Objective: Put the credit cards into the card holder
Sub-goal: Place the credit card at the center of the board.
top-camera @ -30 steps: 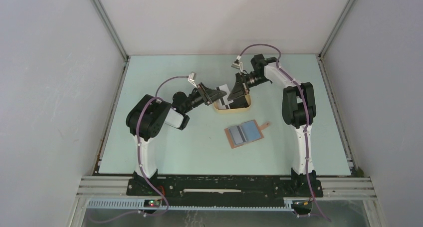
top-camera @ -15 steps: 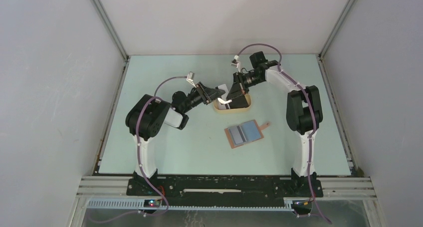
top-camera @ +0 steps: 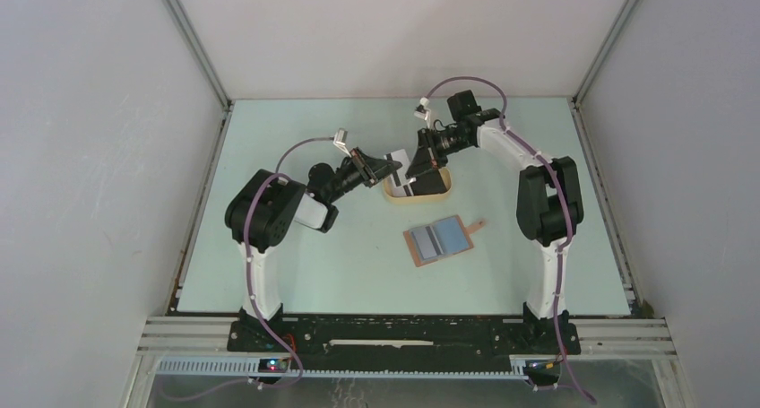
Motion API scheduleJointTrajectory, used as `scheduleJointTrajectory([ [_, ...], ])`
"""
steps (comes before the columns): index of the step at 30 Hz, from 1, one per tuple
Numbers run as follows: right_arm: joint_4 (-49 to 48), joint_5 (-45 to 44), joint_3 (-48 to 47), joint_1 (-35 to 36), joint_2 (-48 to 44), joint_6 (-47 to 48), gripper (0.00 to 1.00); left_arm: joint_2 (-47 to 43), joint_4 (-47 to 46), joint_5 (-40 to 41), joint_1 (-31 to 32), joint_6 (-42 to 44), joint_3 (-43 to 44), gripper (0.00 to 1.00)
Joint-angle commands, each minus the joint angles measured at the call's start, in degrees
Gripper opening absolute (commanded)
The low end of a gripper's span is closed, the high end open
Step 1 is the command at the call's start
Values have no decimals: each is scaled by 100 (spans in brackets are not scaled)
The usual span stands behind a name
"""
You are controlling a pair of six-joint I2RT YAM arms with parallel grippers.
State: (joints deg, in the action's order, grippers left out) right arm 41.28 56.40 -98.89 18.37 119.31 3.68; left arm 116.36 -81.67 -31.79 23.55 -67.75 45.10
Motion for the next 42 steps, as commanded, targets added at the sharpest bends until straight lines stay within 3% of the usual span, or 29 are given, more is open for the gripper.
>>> scheduleJointTrajectory([
  [1,-357,-318,-24,-133,-175,102,0,-162,-508,-440,79,-31,166,0],
  [3,-232,42,-79,-229,-137,277,4,-206,-508,-461,79,7,138,0],
  [8,364,851,-291,-546,-104,1006,34,-302,-508,-515,79,97,78,0],
  [14,688,1068,-327,-686,-172,1494,45,-328,-518,-582,101,108,88,0],
  [31,1159,929,-583,-386,210,1836,48,-335,-517,-670,141,117,119,0],
  [42,1197,868,-590,-412,257,1890,40,-342,-517,-662,141,120,121,0],
])
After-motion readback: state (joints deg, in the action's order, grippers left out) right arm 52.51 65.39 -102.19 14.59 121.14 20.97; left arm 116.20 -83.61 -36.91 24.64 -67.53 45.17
